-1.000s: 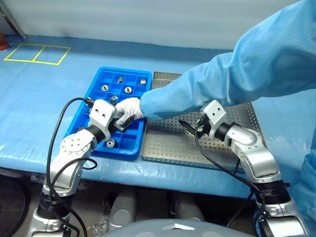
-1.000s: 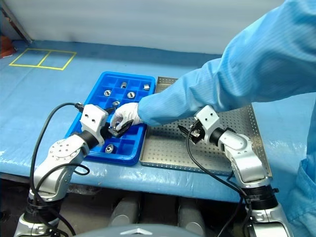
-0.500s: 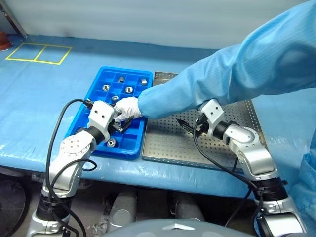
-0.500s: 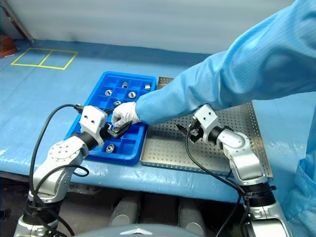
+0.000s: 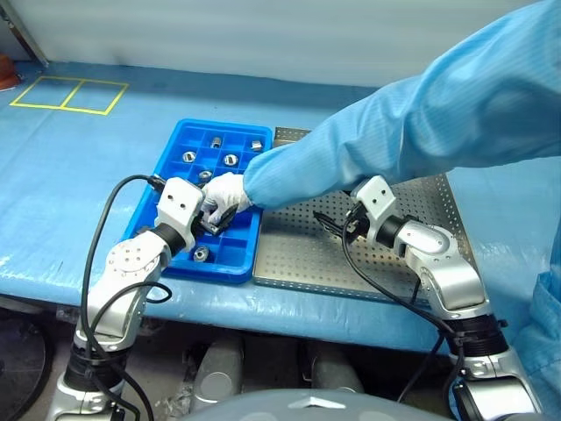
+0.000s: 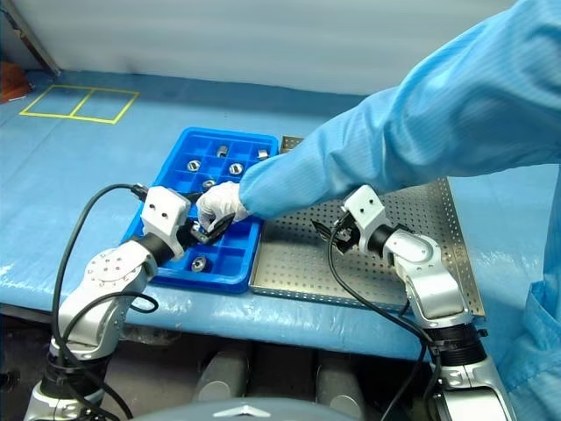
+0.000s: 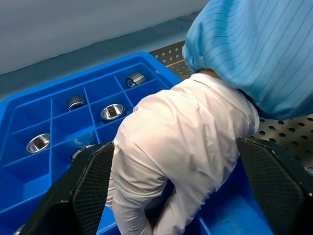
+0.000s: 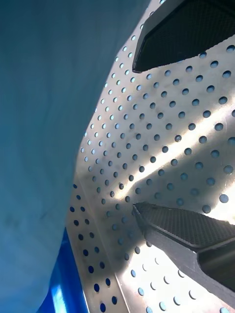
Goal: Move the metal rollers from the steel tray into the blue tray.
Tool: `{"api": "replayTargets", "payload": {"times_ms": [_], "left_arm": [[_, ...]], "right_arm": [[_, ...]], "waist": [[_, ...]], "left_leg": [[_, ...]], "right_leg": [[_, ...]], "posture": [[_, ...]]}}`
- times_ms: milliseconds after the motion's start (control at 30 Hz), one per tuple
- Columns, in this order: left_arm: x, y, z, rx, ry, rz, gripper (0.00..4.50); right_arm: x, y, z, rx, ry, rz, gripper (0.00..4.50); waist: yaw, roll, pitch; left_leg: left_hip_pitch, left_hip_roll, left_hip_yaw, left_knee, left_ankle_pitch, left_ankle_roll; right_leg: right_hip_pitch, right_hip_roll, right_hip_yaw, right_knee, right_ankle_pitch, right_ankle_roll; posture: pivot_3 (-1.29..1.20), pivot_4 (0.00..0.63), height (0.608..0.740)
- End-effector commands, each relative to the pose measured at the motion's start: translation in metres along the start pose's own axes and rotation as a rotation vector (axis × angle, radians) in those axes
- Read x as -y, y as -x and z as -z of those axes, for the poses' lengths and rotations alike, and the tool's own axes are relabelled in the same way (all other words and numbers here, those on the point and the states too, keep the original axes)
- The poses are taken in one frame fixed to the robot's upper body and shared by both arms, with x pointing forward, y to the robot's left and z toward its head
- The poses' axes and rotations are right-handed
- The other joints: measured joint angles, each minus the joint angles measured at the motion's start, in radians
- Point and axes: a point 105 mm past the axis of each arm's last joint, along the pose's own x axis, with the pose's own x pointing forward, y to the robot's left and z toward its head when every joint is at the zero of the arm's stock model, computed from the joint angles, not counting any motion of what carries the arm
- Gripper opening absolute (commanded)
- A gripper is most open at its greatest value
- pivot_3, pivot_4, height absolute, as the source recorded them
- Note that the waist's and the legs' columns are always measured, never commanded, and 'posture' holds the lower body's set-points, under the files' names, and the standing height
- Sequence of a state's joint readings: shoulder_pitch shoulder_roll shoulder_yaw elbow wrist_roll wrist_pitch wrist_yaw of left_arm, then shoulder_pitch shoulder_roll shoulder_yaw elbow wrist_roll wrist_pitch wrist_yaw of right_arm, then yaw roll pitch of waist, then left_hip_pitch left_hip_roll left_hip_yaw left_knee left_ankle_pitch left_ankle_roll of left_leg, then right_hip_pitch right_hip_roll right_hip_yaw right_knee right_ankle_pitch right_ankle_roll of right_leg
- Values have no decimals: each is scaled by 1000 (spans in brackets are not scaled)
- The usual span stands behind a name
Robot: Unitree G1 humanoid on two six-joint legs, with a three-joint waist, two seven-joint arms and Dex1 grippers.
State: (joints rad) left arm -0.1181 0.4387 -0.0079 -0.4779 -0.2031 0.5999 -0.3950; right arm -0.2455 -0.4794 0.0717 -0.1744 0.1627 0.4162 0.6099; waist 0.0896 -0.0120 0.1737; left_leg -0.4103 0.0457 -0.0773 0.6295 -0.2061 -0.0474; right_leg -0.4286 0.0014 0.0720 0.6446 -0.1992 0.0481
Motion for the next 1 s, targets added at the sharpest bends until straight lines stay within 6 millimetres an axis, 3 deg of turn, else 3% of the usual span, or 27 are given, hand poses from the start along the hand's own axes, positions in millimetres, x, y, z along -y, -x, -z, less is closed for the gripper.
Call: {"api": "replayTargets", "payload": {"times_ms": [33, 1000], "left_arm": [[-2, 2, -17, 65, -37, -9, 4369], [-2, 5, -15, 57, -26, -28, 4369]], "right_arm": [[3, 4, -12, 42, 36, 17, 4474], [1, 0, -13, 39, 41, 9, 4474]], "waist": [[0, 0, 0], [8, 0, 0]], "left_leg": [[0, 0, 0, 0, 0, 0], [0, 0, 0, 0, 0, 0]], "right_leg": [[0, 0, 0, 0, 0, 0], [0, 0, 0, 0, 0, 0]], "posture": [[286, 150, 740], [307, 150, 740]]}}
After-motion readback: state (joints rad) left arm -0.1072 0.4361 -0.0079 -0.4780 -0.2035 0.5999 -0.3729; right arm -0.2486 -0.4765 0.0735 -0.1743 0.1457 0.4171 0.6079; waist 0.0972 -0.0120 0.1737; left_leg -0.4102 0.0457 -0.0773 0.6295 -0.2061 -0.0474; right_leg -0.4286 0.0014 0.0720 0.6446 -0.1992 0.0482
